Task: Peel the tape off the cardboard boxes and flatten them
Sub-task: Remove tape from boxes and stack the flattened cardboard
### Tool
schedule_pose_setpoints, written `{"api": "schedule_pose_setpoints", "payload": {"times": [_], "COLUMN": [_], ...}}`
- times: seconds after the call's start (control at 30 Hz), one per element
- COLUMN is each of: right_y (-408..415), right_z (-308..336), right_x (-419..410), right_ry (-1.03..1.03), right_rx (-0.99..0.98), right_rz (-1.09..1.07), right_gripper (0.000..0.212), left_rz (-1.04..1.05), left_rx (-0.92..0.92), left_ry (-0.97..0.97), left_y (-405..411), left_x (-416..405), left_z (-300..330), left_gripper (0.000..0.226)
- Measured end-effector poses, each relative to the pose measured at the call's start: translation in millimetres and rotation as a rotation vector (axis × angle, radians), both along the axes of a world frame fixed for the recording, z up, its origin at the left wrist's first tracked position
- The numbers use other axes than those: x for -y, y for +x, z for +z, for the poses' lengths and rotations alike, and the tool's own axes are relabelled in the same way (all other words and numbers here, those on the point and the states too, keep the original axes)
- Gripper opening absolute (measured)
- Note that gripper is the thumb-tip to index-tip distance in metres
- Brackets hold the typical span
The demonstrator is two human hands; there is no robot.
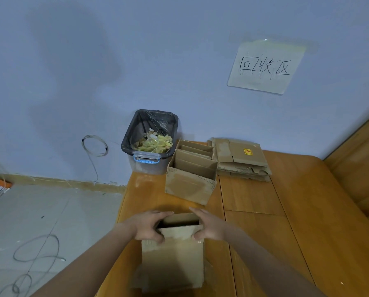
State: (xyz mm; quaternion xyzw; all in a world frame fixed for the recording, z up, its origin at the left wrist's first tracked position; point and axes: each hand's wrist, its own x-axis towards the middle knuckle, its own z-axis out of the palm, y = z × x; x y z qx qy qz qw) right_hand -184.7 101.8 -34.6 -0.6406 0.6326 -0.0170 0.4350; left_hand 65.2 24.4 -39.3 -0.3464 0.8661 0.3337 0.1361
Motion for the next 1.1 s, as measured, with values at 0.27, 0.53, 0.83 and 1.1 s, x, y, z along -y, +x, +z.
{"api": "schedule_pose_setpoints", "payload": {"times": [0.27,0.53,0.83,1.1], "right_y": [3.2,23.9,56.9,54.3], "right_z": [-26.1,-67.2,-104.6,-141.4], "right_x": [-2.1,-9.6,8.1,9.5], "right_ry": [-0.241,-0.207,-0.238,-0.139], "right_rx": [-0.217,-0.273,-0.334,-0.451], "right_rz": [-0.237,-0.129,0.011,0.072], "right_gripper": [0.092,0.08,0.069,0.064], "left_rz": [0.221,0.223,0.443,0.358], "left_rx": [-0.066,0.094,0.172,0.147], "left_ry": [-0.301,-0.181,-0.119,0.018], "left_y": [4.7,-0.5,-4.6,-0.9], "left_x": [-4.8,-20.4,-14.9,-3.3], "left_z": [-26.3,-63.0,-93.9,-122.6], "left_gripper": [0.086,0.082,0.087,0.096]}}
